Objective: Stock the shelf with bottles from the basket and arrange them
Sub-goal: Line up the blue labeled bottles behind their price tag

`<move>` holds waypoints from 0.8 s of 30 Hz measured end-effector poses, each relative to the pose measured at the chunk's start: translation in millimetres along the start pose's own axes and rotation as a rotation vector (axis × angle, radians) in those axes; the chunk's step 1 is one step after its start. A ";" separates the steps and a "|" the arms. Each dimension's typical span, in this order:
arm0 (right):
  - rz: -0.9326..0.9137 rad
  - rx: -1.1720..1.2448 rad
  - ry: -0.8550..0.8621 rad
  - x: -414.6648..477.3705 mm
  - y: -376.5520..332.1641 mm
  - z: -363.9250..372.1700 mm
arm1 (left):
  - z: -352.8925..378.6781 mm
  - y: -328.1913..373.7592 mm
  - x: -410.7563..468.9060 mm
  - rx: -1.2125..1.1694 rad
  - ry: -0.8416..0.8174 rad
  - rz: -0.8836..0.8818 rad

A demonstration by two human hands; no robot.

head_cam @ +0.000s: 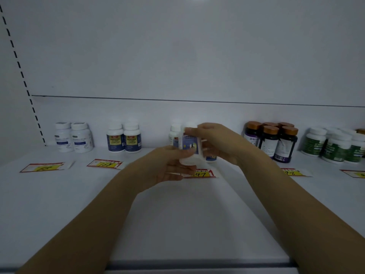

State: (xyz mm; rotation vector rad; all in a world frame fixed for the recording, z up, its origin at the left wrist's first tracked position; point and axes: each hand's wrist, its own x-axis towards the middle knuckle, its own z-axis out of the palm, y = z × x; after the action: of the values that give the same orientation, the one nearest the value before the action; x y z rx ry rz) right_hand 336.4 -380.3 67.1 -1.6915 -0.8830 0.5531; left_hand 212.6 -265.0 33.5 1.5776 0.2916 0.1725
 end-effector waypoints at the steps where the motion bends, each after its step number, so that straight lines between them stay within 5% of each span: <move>1: -0.058 -0.013 -0.010 -0.3 -1.4 -0.6 | -0.3 -1.3 1.6 0.011 0.033 0.041; 10: -0.251 -0.254 0.045 -6.5 -9.9 -8.3 | 0.4 -5.6 8.3 0.344 0.225 0.310; 20: -0.392 -0.717 0.223 -8.5 -28.5 -10.3 | -2.9 -19.0 13.7 0.595 0.279 0.318; 24: -0.433 -0.853 0.316 6.0 -60.9 -32.3 | -8.0 -25.4 17.0 1.052 0.308 0.132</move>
State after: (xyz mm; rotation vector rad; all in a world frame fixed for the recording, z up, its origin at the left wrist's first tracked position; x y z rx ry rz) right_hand 347.1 -387.4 135.1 -2.1492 -1.2975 -0.4513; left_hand 224.5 -252.2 7.3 2.6201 0.5738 0.4086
